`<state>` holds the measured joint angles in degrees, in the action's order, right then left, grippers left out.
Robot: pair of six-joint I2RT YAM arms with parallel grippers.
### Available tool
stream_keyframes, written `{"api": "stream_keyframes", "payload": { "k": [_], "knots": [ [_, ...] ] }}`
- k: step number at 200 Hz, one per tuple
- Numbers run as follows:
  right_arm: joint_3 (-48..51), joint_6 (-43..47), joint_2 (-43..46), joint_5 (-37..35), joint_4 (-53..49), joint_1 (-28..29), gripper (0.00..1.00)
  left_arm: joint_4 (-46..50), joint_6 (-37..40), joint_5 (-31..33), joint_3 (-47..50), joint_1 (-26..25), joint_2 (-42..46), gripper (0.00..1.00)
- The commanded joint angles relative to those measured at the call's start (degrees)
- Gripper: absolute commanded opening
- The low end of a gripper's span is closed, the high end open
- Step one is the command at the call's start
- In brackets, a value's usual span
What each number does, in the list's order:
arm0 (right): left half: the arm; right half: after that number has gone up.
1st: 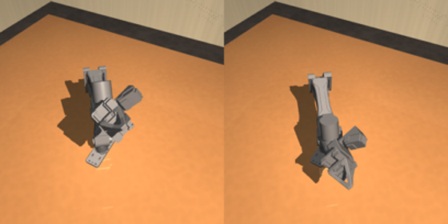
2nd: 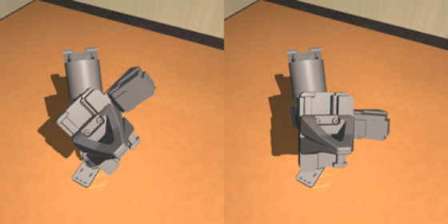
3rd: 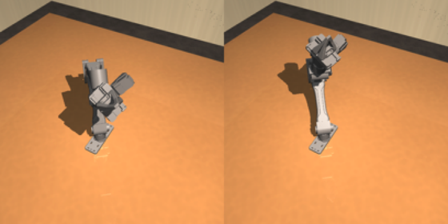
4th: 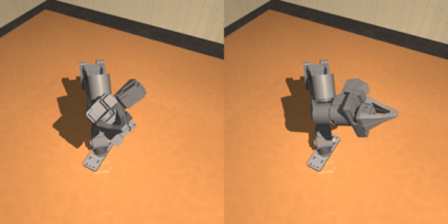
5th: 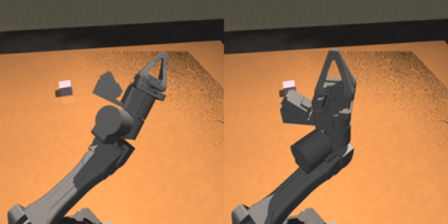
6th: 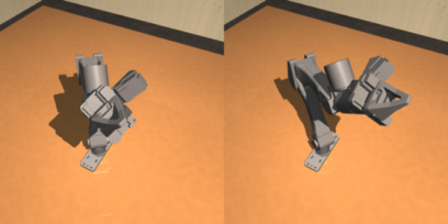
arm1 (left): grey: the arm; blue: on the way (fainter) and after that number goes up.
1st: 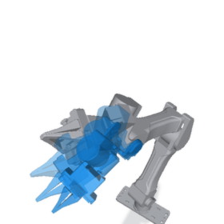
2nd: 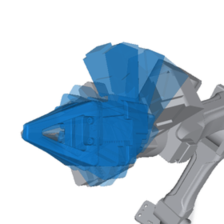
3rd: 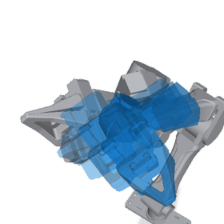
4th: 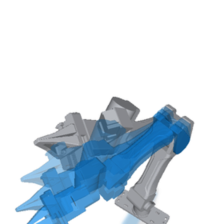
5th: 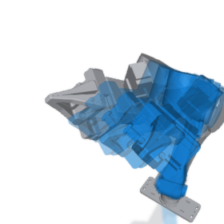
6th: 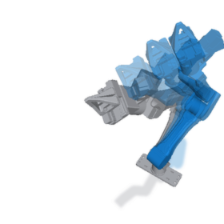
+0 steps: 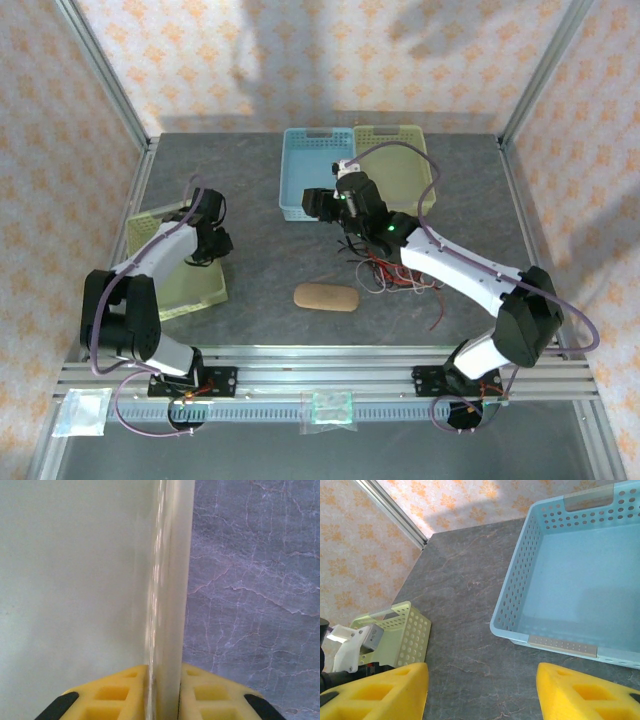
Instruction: Untangle the cables
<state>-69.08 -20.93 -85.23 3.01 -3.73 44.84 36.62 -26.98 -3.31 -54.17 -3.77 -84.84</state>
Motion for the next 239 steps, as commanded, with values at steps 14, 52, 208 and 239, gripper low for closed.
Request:
{"api": "stream_keyframes", "payload": {
  "k": [14, 52, 208, 239],
  "knots": [
    [0.24, -0.06, 1.9, -1.6, 1.0, 0.07, 0.59, 1.13, 0.95, 2.78, -1.15, -0.53, -0.83, 0.16],
    [-0.54, -1.65, 1.54, -2.28, -0.4, -0.66, 0.58, 0.66, 3.73, 3.62, -3.81, -0.53, -1.26, 0.09],
    [-6.06, 3.36, -0.6, 2.53, -9.14, -8.01, 0.58, -0.76, 19.6, -2.41, -45.07, -1.37, -31.63, 0.04],
    [-4.29, 2.55, 0.44, 1.69, -9.27, -8.02, 0.58, 0.41, 18.32, -5.19, -54.51, -2.42, -38.57, 0.04]
  ]
}}
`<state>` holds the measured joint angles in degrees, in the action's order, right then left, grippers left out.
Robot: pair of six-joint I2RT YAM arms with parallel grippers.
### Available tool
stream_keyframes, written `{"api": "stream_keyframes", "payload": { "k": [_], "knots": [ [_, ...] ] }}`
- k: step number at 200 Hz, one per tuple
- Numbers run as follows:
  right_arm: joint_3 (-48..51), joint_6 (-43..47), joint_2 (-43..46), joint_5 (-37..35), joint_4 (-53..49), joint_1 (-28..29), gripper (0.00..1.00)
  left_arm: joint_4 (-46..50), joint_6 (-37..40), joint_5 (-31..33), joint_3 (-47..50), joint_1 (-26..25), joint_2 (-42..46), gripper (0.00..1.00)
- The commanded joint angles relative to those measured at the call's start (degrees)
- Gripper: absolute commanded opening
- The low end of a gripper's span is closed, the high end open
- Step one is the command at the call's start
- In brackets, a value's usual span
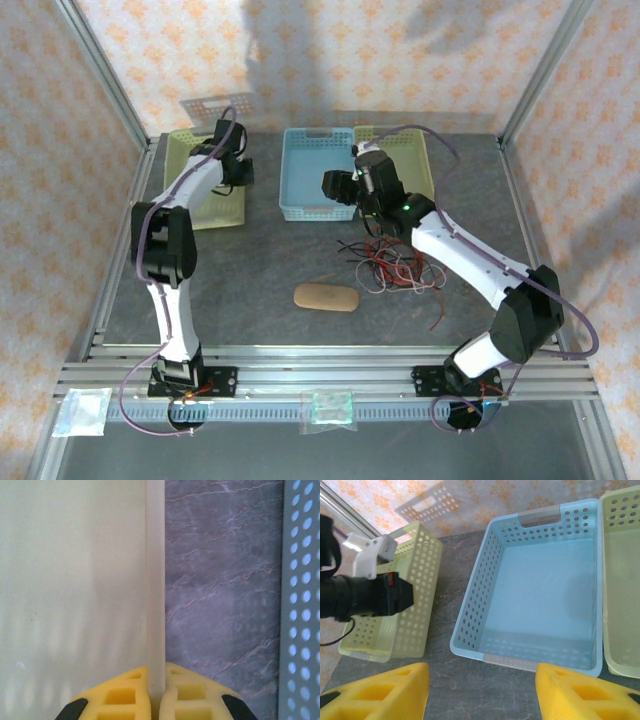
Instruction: Untangle the cables
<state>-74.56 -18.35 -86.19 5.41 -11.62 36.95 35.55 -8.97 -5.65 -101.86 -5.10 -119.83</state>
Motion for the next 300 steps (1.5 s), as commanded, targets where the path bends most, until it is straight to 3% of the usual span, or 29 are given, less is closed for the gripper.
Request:
{"api": "stream_keyframes", "payload": {
  "k": [1, 61, 111, 129, 148, 174, 197, 254, 300],
  "knots": [
    [1.23, -0.02, 1.44, -0.73, -1.39, -0.13, 0.58, 1.55, 0.2, -2.95, -7.19, -1.11, -3.79, 0.04],
    [2.84, -0.38, 3.22, -2.4, -2.71, -0.12, 0.58, 3.82, -4.44, -10.74, -21.91, -2.97, -15.08, 0.09],
    [3.59, -0.64, 4.23, -3.82, -2.63, -0.12, 0.58, 3.55, -6.24, -13.37, -23.8, -3.36, -14.94, 0.4],
    [3.66, -0.81, 4.33, -4.18, -1.64, -0.12, 0.58, 4.65, -5.91, -12.58, -24.93, -3.33, -13.59, 0.43],
    [2.68, -1.31, 3.28, -4.6, -1.77, -0.14, 0.58, 5.81, -5.8, -8.9, -24.67, -3.09, -11.44, 0.42],
    [0.67, -2.16, 1.09, -5.32, -3.17, -0.13, 0.58, 8.51, -6.01, -0.6, -22.88, -2.36, -9.39, 0.34],
    [-0.66, -2.06, -0.43, -5.06, -4.0, -0.13, 0.58, 11.96, -6.82, 2.57, -21.61, -1.08, -9.63, 0.26],
    [-7.98, -5.73, -7.99, 4.06, -7.8, -3.16, 0.58, 14.73, -6.33, 1.54, -17.43, 0.02, -10.23, 0.19],
    [-15.33, -4.82, -14.97, 2.96, -9.81, -3.72, 0.58, 15.06, -4.62, -1.73, -16.78, -0.25, -11.28, 0.2]
  ]
}}
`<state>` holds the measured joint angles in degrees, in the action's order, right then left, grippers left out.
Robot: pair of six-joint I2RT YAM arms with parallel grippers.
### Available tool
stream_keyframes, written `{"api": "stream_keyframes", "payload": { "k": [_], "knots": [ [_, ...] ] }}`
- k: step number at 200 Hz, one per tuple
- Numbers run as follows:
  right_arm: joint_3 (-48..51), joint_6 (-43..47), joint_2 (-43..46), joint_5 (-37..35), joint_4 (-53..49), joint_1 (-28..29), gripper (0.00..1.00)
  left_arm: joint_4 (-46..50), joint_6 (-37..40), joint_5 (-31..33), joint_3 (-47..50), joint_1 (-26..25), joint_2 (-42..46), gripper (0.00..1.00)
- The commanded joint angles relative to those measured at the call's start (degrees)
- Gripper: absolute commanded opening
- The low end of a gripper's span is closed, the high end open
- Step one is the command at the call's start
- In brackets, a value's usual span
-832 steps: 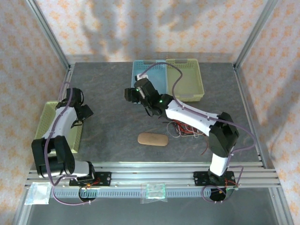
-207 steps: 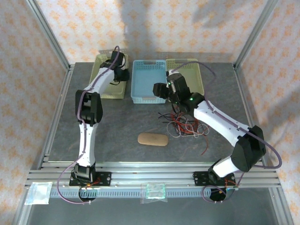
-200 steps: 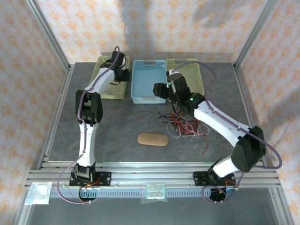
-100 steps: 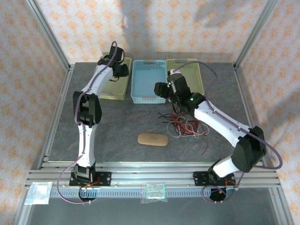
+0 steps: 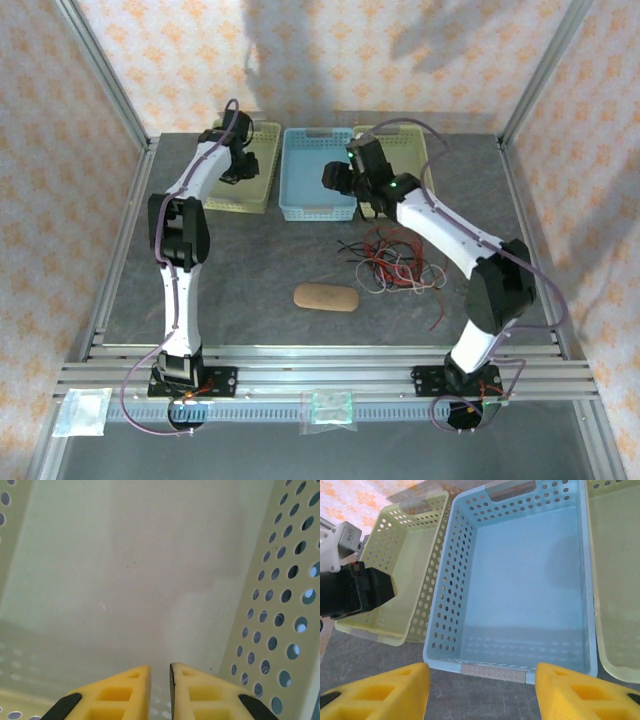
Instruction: Untangle the cables
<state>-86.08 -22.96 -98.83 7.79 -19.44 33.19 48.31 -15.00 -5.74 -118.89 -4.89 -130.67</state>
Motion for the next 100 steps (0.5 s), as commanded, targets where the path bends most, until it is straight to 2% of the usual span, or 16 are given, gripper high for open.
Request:
{"api": "stream_keyframes", "payload": {
  "k": [1, 39, 100],
  "knots": [
    [-3.95, -0.18, -2.42, 0.61, -1.99, 0.03, 0.58, 2.3, 1.44, -1.73, 0.2, -0.47, -0.49, 0.2],
    [-5.94, 0.02, -3.59, 1.33, -1.96, 0.02, 0.58, 3.85, 2.78, -3.88, -1.08, -1.42, -2.03, 0.2],
    [-1.8, -0.64, -1.1, 1.22, -0.52, 0.03, 0.58, 4.72, 4.75, -6.53, -1.26, -2.75, -3.14, 0.22]
  ]
}}
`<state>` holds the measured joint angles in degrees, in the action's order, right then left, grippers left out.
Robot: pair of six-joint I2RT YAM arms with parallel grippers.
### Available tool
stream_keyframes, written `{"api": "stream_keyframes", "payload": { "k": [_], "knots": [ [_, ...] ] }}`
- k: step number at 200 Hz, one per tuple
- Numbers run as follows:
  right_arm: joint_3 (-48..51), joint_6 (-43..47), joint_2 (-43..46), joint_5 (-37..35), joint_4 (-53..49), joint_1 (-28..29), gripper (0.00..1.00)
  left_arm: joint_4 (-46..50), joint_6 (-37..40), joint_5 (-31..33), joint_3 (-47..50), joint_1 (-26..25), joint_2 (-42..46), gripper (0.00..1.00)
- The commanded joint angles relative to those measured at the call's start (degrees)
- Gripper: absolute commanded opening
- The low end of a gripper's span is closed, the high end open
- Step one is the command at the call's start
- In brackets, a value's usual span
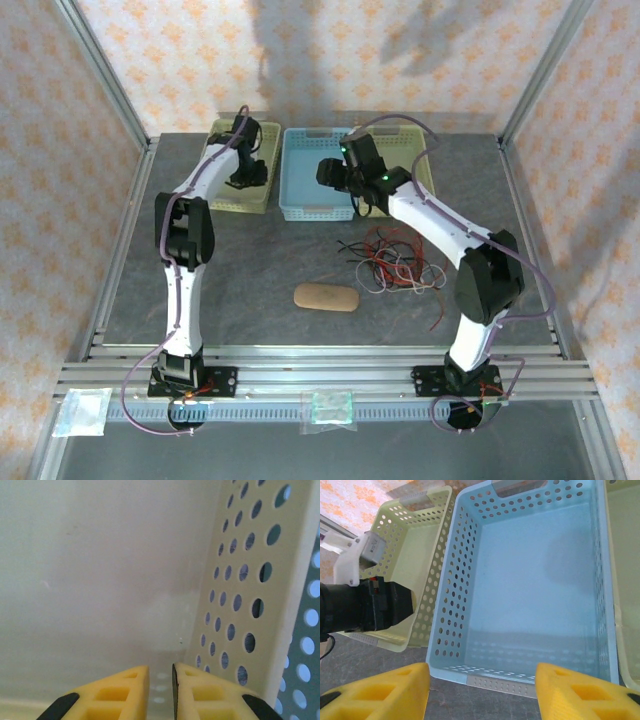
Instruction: Untangle the cables
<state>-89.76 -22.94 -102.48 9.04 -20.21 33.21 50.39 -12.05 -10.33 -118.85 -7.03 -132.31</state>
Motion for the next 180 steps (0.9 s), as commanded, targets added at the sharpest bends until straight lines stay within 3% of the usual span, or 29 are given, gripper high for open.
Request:
{"api": "stream_keyframes", "payload": {
  "k": [1, 180],
  "knots": [
    [1.91, -0.68, 2.59, -0.01, 0.25, 0.01, 0.58, 2.67, 1.83, -2.0, -1.3, -0.66, -1.52, 0.23],
    [4.15, -1.18, 4.48, -0.69, 0.39, 0.01, 0.58, -0.98, 4.28, -6.11, 11.27, -3.5, 6.16, 0.23]
  ]
}}
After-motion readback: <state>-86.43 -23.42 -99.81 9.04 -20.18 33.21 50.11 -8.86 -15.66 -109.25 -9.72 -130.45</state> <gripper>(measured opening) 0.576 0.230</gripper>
